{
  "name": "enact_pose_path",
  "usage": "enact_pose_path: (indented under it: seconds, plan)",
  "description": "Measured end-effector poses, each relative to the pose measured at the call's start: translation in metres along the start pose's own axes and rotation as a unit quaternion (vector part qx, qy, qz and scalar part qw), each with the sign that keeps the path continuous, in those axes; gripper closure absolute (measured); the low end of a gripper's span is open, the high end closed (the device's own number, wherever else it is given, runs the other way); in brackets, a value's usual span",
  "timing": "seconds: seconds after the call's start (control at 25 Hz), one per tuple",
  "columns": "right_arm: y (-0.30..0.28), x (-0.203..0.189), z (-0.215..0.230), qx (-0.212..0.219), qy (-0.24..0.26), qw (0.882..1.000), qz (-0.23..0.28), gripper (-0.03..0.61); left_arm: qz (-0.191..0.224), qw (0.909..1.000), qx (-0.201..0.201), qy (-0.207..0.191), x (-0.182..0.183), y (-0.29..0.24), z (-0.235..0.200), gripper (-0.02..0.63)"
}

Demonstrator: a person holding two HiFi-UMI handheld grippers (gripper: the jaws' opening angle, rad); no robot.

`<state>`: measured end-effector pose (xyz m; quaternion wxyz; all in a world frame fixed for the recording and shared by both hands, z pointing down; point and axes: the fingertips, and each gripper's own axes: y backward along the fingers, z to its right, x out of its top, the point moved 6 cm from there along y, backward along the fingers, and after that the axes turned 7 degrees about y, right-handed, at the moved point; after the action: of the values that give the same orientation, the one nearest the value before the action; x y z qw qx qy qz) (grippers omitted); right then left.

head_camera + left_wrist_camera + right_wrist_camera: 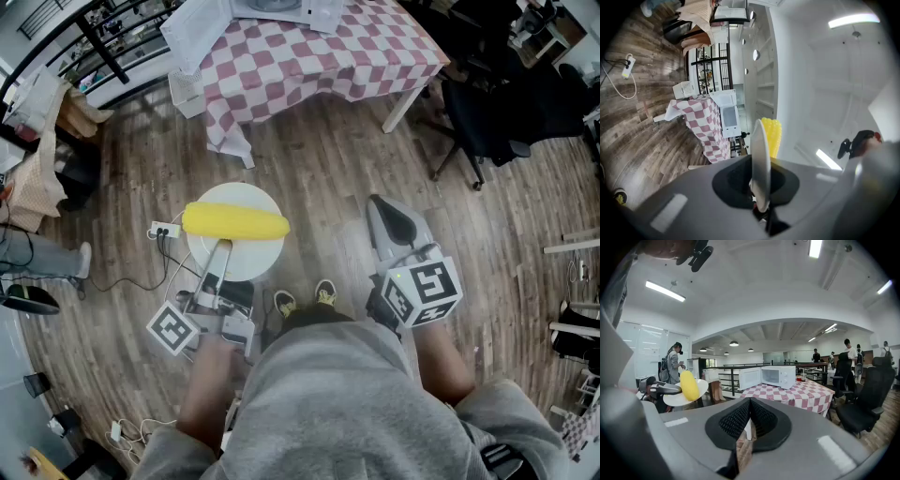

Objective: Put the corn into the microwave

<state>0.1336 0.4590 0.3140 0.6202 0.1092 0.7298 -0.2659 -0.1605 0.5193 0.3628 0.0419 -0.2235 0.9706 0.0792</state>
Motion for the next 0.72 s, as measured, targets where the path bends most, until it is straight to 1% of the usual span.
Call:
enact_pose_path:
  seconds: [0.2,0.48,0.6,0.72]
  plan:
    - [0.0,-0.001,-0.004,-0.002,-0.001,1.0,0.0,0.586,0.0,1.0,0.002,0.003,0.001,0.004,-0.002,0.599]
    - [0.001,0.002,-0.012,-0.007,-0.038,0.999,0.008,0.586,-0.002,1.0,-0.001,0.005,0.011,0.013,-0.005,0.599]
    - [0.0,0.004,-0.017,-0.017,-0.037,0.999,0.006,0.584,0.002,1.0,-0.004,0.008,0.019,0.018,-0.006,0.599]
    - [-0.001,0.005,-0.024,-0.015,-0.029,0.999,0.004,0.581,0.003,1.0,-0.002,0.008,0.024,0.022,-0.006,0.599]
